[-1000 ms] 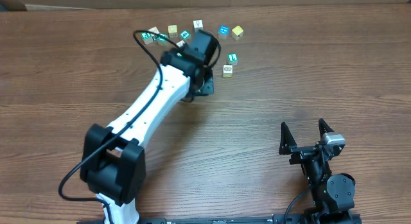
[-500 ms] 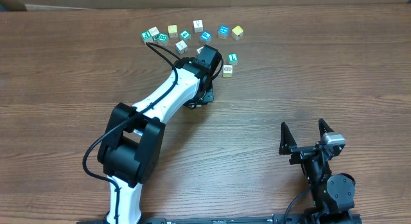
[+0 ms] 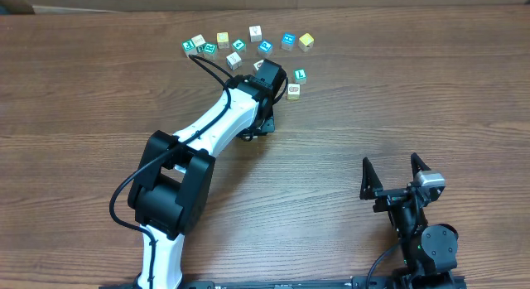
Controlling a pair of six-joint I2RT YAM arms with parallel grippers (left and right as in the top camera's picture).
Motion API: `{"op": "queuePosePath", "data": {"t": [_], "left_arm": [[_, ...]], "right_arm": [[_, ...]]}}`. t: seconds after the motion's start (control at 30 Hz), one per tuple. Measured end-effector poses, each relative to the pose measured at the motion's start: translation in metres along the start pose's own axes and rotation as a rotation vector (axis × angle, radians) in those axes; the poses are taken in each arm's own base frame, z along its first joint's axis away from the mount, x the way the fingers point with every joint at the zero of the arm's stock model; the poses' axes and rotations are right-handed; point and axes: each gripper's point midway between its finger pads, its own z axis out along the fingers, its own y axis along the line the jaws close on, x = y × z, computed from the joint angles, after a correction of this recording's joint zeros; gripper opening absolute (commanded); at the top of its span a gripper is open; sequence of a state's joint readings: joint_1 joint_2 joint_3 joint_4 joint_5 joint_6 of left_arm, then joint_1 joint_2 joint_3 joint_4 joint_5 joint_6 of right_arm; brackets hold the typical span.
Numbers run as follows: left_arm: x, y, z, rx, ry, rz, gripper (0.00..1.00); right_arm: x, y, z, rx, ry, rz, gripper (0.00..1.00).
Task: Form a horizontal line
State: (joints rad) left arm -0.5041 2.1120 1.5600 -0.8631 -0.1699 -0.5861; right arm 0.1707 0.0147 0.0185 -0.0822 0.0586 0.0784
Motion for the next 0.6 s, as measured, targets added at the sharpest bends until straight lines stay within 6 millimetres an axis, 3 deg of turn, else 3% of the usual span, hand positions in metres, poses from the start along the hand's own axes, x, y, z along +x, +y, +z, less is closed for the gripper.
{"op": "queuePosePath", "data": {"t": [0.6], "left_arm": [[-0.0025, 0.0022, 0.0000, -0.014, -0.013, -0.001, 0.29]], "right_arm": [[0.0001, -0.0001, 0.0000, 0.000, 0.000, 0.000, 1.00]]}}
